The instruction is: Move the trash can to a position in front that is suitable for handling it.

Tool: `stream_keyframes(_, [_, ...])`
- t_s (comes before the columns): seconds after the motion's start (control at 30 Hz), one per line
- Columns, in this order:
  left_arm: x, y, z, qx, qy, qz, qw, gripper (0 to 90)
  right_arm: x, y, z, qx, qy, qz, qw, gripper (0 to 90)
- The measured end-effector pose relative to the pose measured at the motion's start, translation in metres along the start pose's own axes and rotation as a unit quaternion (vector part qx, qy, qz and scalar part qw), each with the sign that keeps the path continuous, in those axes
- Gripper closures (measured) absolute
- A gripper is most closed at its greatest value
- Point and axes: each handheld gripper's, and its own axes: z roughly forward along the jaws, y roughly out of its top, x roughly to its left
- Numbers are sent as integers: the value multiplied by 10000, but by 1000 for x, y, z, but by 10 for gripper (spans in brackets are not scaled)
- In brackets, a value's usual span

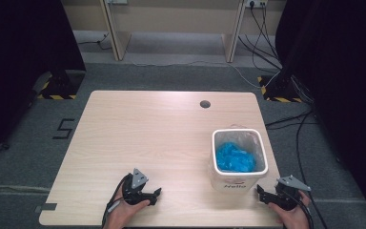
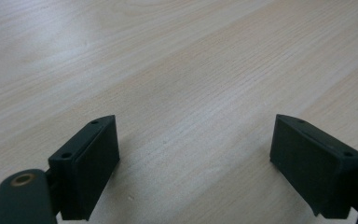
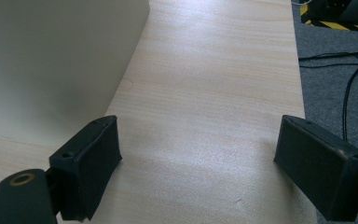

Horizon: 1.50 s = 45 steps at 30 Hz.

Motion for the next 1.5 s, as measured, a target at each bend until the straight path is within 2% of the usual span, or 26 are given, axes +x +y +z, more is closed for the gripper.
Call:
stream_keyframes(0.6, [0, 0, -1, -63, 17, -68, 10000, 165, -4, 2, 1, -104, 154, 175, 9997, 165])
stream_keyframes(0.7, [-2, 0, -2, -155, -69, -196, 9997, 165, -6, 4, 1, -116, 149, 203, 9996, 170])
stream_keyframes(0.83, [-4, 1, -2, -227, -188, -242, 9993, 159, -8, 8, 0, -179, 183, 269, 9993, 172])
stream_keyframes(0.87, [-5, 3, -2, -255, -204, -256, 9991, 159, -9, 10, 0, -214, 196, 372, 9989, 173])
stream_keyframes(0.97, [-8, 7, -3, -318, -270, -261, 9988, 155, -14, 15, 0, -310, 191, 413, 9985, 175])
stream_keyframes(1.0, [-10, 11, -1, -382, -381, -335, 9980, 153, -16, 18, 1, -328, 208, 491, 9980, 182])
stream_keyframes(1.03, [-10, 11, -1, -382, -381, -335, 9980, 150, -16, 18, 1, -328, 208, 491, 9980, 182])
stream_keyframes(1.07, [-13, 16, 2, -455, -501, -398, 9969, 149, -17, 22, 1, -327, 221, 539, 9978, 184])
stream_keyframes(1.13, [-15, 19, 4, -462, -525, -391, 9968, 148, -16, 26, 3, -335, 234, 577, 9975, 184])
stream_keyframes(1.27, [-27, 38, 13, -568, -710, -405, 9950, 148, -20, 34, 8, -413, 196, 574, 9973, 186])
stream_keyframes(1.3, [-27, 38, 13, -568, -710, -405, 9950, 148, -20, 36, 9, -427, 160, 576, 9973, 186])
stream_keyframes(1.33, [-32, 48, 17, -642, -896, -410, 9931, 148, -21, 37, 11, -432, 164, 589, 9972, 186])
stream_keyframes(1.37, [-32, 48, 17, -642, -896, -410, 9931, 148, -21, 39, 12, -437, 176, 636, 9969, 186])
stream_keyframes(1.4, [-37, 57, 22, -728, -935, -343, 9924, 148, -20, 40, 13, -445, 205, 672, 9965, 187])
stream_keyframes(1.5, [-41, 66, 26, -799, -947, -338, 9917, 148, -18, 43, 16, -456, 272, 648, 9965, 186])
